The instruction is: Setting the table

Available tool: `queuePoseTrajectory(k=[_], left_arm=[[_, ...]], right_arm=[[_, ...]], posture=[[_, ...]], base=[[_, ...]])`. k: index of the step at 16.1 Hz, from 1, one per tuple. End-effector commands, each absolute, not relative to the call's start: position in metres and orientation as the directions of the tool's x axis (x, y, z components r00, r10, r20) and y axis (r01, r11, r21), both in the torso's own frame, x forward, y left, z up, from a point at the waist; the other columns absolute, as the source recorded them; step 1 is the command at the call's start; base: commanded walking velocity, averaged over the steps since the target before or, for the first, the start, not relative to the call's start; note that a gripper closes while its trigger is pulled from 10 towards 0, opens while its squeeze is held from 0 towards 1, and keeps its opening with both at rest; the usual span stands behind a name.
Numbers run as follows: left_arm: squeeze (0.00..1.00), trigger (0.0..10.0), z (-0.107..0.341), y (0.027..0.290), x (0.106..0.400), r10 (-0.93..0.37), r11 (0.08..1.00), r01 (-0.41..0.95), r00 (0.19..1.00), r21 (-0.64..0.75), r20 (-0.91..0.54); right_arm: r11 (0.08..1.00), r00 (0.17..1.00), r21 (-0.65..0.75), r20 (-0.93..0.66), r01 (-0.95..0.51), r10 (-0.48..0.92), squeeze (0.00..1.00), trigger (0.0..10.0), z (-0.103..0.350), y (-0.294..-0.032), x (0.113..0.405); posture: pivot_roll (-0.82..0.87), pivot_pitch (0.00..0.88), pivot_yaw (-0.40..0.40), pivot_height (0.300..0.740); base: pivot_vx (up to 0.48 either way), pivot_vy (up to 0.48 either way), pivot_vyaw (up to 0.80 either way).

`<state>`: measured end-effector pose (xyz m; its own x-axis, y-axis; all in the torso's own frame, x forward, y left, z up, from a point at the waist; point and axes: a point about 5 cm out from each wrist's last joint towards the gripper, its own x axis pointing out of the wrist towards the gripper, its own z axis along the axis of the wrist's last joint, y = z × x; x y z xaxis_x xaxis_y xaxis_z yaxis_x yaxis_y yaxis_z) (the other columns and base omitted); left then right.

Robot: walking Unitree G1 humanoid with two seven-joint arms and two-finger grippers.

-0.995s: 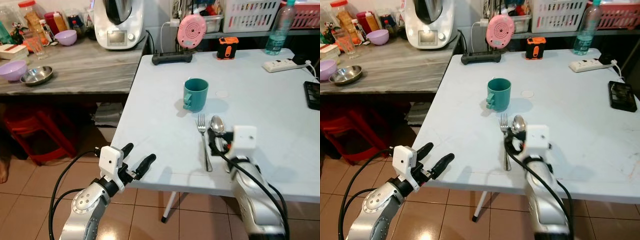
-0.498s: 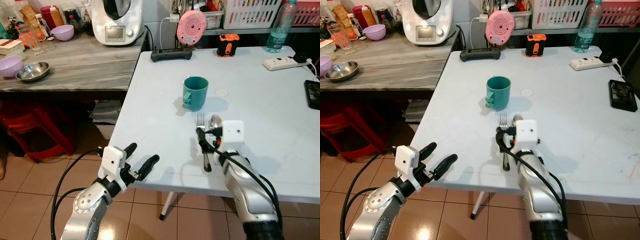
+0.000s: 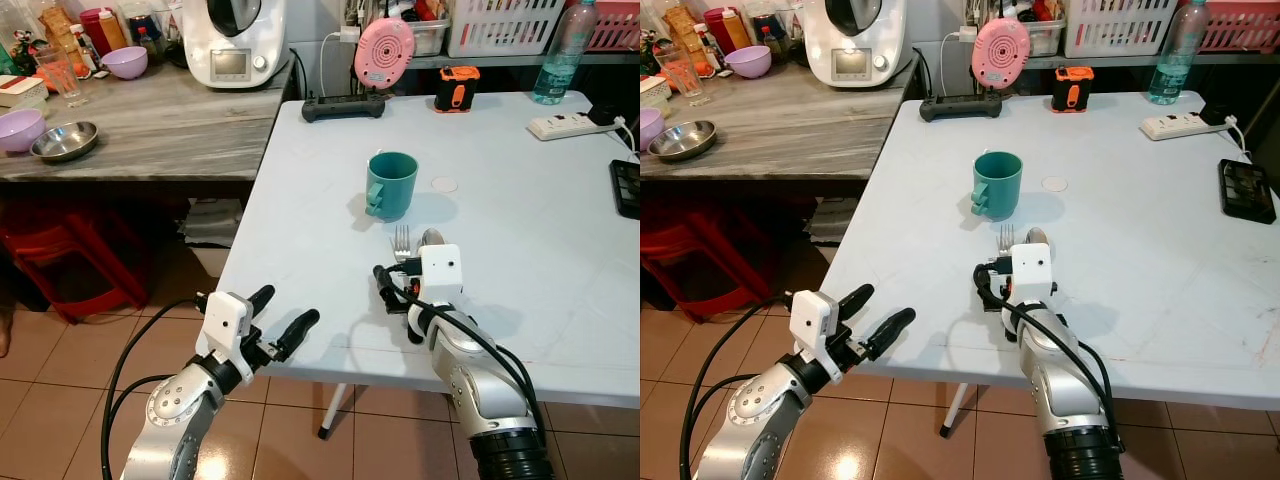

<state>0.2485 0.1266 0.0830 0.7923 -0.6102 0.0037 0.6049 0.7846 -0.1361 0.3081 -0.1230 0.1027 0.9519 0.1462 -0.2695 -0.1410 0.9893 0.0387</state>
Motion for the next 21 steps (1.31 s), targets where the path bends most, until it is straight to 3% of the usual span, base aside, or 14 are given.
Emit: queuePoseTrajectory(k=[1,7,11,21], left_arm=[[0.00,10.0,0.086,0.126,0.249,-0.622,0.776,0.618,0.783,-0.129,0.005],[0.00,10.0,0.086,0.125,0.248,-0.636,0.765,0.632,0.771,-0.127,0.004],[0.00,10.0,0.088,0.116,0.244,-0.708,0.702,0.706,0.706,-0.090,0.012],[0.00,10.0,0.090,0.112,0.245,-0.718,0.693,0.717,0.696,-0.076,0.023]], right_arm=[[0.989,0.947,0.041,-0.283,-0.146,0.151,0.00,0.2,0.102,-0.120,0.309],[0.989,0.938,0.067,-0.312,-0.134,0.149,0.00,0.0,0.096,-0.124,0.311],[0.984,0.918,0.109,-0.357,-0.143,0.173,0.00,0.0,0.088,-0.124,0.311],[0.966,0.847,0.192,-0.472,-0.173,0.245,0.00,0.0,0.057,-0.116,0.293]], posture=[[-0.06,0.064,0.086,0.740],[-0.06,0.064,0.093,0.740],[-0.06,0.065,0.095,0.740],[-0.06,0.064,0.092,0.740]], base=[[0.000,0.000,0.00],[0.000,0.000,0.00],[0.000,0.000,0.00],[0.000,0.000,0.00]])
